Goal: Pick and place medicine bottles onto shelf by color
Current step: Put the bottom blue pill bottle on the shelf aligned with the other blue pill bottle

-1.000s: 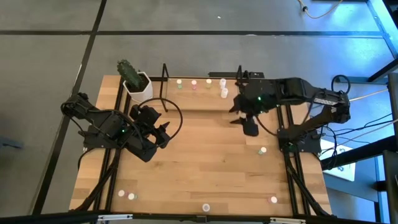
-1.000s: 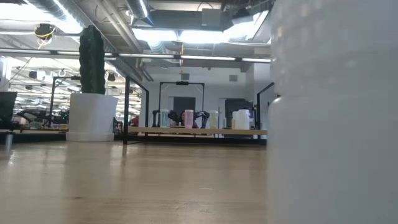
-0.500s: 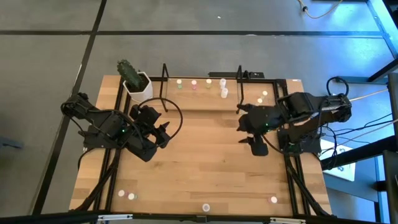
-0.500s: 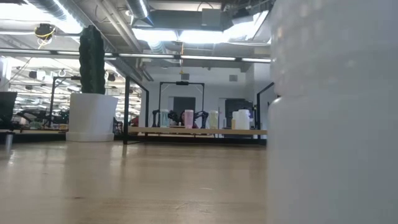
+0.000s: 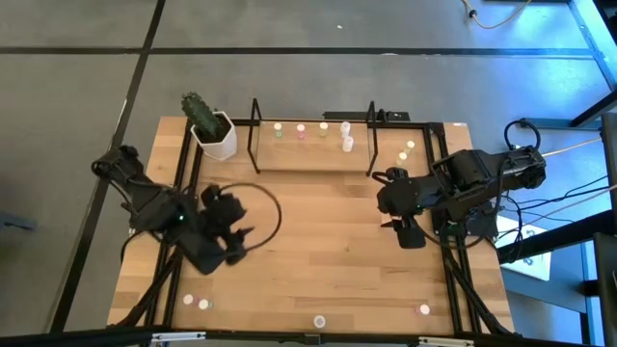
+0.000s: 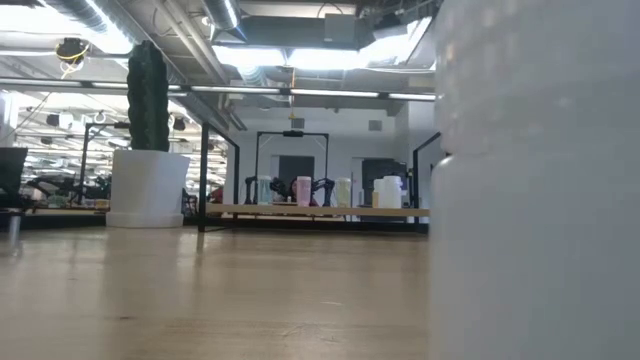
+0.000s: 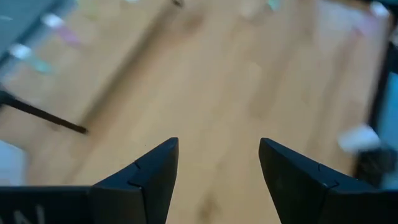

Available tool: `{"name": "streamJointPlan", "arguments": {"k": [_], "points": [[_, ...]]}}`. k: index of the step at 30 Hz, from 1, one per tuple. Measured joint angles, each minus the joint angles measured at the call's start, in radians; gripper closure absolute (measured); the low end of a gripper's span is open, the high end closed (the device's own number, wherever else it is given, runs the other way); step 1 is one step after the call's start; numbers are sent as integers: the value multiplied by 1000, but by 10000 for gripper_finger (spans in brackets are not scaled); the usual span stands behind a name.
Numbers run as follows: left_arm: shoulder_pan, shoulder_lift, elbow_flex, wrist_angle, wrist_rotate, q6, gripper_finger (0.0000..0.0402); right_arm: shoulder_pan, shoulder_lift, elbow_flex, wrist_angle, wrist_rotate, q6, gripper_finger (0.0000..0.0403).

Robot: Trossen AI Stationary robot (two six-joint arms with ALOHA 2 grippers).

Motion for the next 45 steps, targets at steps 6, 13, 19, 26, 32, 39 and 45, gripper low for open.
{"name": "streamJointPlan", "arguments": {"k": [6,13,19,26,32,39,45], "points": [[-124,13,0,0,151,-183,184,0,0,0,0,1,-25,180],[-237,103,0,-4,338,-212,184,0,0,0,16,27,-91,180],[-297,180,0,-1,353,-242,184,-1,0,0,63,26,-111,180],[-364,236,0,8,353,-237,184,-1,0,0,69,26,-113,180],[-425,281,0,35,366,-244,184,-1,0,0,70,26,-110,180],[-461,365,0,93,388,-295,184,-1,0,0,70,26,-109,180],[-462,406,0,93,402,-301,184,-1,0,0,70,26,-109,180]]}}
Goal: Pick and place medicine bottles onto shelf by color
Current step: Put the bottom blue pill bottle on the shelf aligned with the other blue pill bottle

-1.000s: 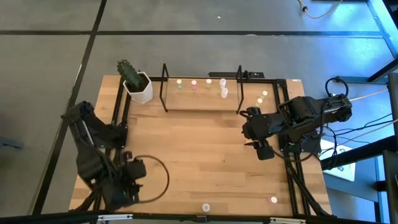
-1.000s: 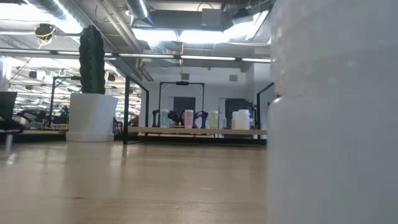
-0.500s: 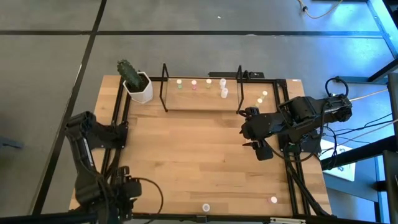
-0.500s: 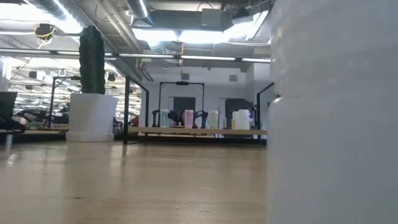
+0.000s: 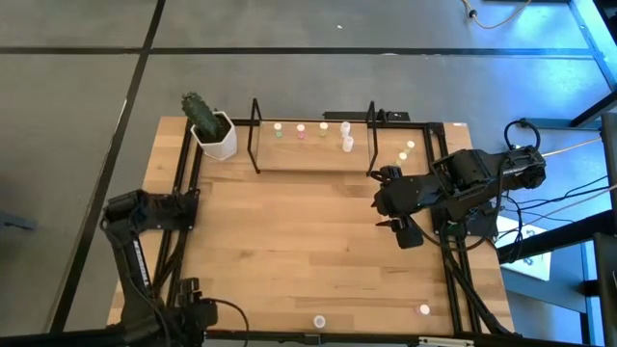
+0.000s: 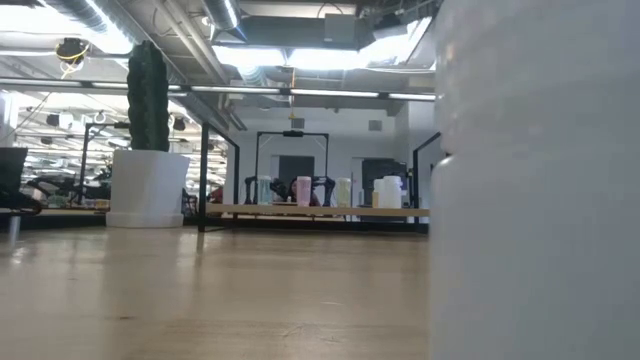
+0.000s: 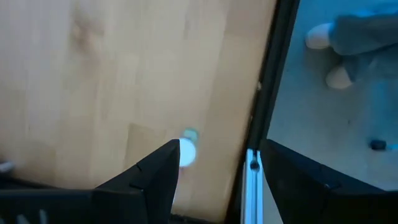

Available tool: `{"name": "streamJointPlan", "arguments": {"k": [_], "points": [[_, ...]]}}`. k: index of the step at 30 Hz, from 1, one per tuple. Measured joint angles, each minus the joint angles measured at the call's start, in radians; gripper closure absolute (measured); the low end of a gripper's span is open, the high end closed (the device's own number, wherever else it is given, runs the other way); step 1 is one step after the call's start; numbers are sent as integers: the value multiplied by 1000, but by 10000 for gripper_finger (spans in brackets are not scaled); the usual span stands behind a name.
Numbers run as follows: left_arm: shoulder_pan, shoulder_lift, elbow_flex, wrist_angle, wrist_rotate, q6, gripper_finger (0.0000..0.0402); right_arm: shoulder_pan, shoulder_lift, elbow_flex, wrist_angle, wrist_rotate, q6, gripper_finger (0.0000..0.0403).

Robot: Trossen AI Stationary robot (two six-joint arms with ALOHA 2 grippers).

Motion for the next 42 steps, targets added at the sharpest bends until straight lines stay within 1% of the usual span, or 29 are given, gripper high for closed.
{"name": "streamJointPlan", "arguments": {"k": [3,10,13,18,23,27,30,33,35,38,40,42], "points": [[-4,2,0,-34,-51,-69,184,0,0,0,0,0,0,180],[-4,2,0,-49,-48,-64,184,0,0,0,0,0,0,180],[-4,2,0,-104,-50,-68,184,0,0,0,0,0,0,180],[17,-8,0,-198,-116,-67,184,0,0,0,0,0,0,180],[60,-60,0,-174,-148,-65,184,0,0,0,0,0,0,180],[112,-113,0,-161,-219,-65,184,0,0,0,2,0,0,180],[160,-156,0,-163,-226,-71,184,0,0,0,7,1,0,180],[206,-197,0,-162,-236,-126,184,0,0,0,9,1,5,180],[232,-221,0,-156,-230,-119,184,0,0,0,9,1,6,180],[261,-262,0,-138,-151,1,184,0,0,0,9,1,7,180],[275,-289,0,-139,-85,39,184,0,0,0,9,1,7,180],[283,-316,0,-139,-56,67,184,0,0,0,9,1,6,180]]}}
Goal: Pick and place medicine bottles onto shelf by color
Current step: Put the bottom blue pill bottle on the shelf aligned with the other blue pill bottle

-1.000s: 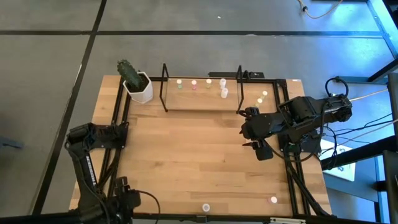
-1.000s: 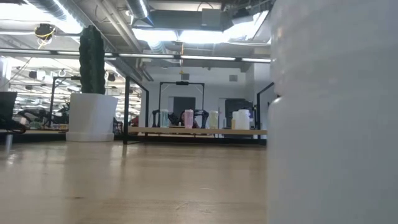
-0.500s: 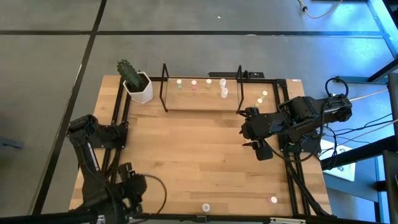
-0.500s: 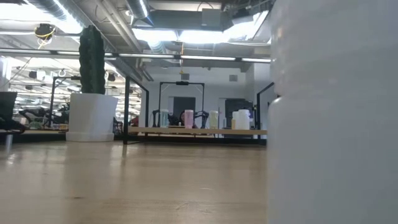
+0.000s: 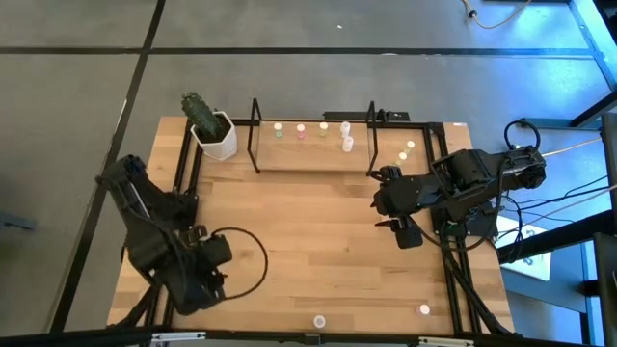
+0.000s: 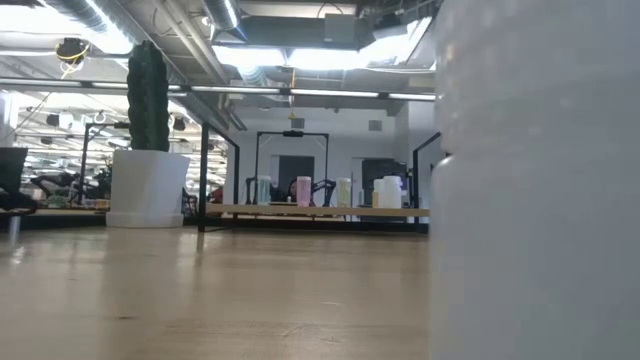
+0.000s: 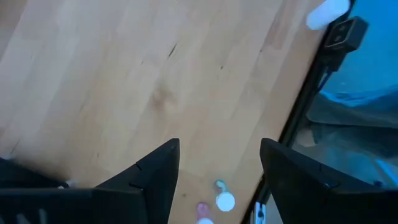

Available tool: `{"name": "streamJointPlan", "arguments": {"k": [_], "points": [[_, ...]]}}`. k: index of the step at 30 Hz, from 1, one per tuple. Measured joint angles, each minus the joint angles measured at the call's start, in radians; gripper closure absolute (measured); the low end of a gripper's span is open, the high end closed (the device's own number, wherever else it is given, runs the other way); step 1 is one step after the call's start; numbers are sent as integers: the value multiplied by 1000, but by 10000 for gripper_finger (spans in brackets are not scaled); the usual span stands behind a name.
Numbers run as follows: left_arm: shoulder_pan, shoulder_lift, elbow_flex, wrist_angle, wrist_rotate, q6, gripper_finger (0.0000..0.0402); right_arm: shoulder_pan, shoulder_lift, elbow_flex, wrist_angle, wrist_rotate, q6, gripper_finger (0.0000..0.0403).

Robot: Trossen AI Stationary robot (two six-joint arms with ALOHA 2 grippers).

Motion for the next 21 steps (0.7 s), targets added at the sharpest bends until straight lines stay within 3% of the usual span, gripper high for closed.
{"name": "streamJointPlan", "arguments": {"k": [5,9,14,18,21], "points": [[1,-62,-1,2,-7,17,184,0,0,0,0,0,-2,180],[-2,-123,-111,110,-9,18,184,0,0,0,-1,0,-3,180],[-18,-221,-372,433,73,18,184,0,0,0,-1,-9,-10,180],[-47,-291,-556,744,94,18,184,0,0,0,14,-73,-53,180],[-87,-305,-648,868,98,18,184,0,0,0,60,-128,-79,180]]}}
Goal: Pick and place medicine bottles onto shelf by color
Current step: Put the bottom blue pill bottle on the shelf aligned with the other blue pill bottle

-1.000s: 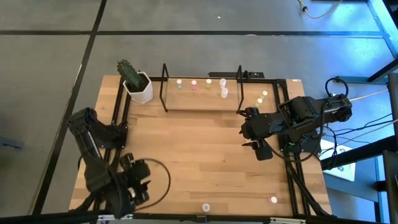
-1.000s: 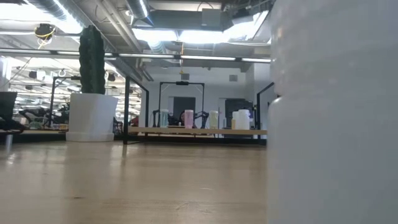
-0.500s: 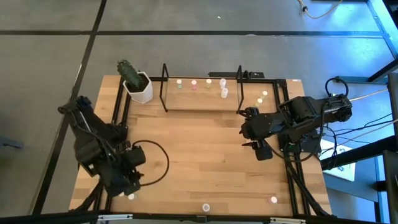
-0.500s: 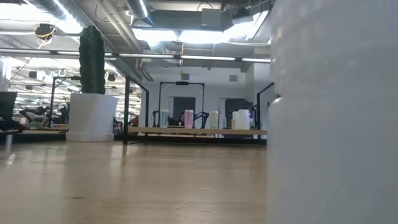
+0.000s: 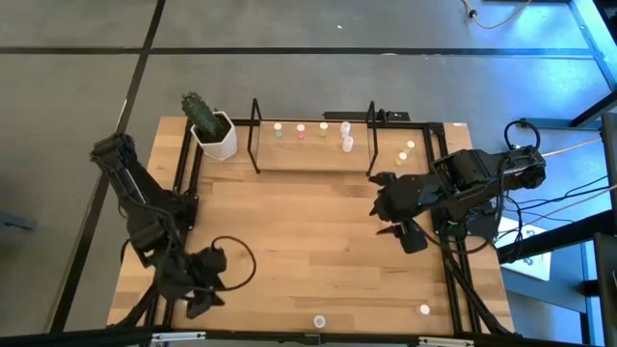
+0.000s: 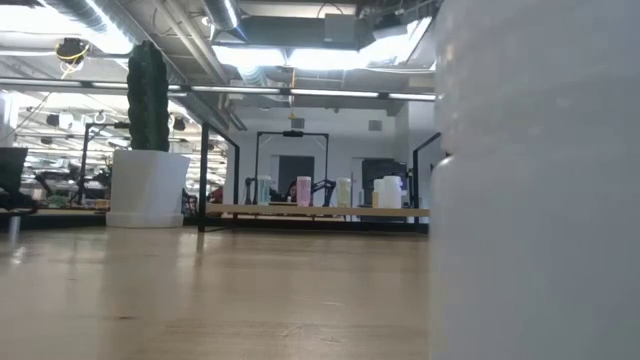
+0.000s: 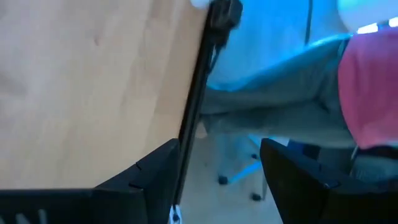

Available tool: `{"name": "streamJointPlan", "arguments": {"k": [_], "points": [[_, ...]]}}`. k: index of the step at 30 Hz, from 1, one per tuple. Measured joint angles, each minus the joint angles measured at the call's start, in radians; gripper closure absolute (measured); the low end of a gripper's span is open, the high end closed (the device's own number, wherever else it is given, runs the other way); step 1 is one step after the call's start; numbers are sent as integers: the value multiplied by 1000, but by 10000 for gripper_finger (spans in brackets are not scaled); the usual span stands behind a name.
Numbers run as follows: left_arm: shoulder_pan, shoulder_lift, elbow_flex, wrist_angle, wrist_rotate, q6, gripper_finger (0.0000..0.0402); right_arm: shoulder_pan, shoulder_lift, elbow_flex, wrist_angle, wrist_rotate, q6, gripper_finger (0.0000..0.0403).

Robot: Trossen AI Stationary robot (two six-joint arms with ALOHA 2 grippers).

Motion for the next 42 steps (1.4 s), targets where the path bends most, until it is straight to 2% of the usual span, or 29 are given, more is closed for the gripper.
{"name": "streamJointPlan", "arguments": {"k": [6,14,25,42], "points": [[-84,20,-123,100,99,33,184,0,0,0,145,-75,-63,180],[-160,27,-187,112,97,34,184,0,0,0,188,-75,-55,180],[-167,28,-270,110,67,35,184,0,0,0,191,-64,-56,180],[-175,62,-290,200,64,25,184,0,0,0,190,-65,-61,180]]}}
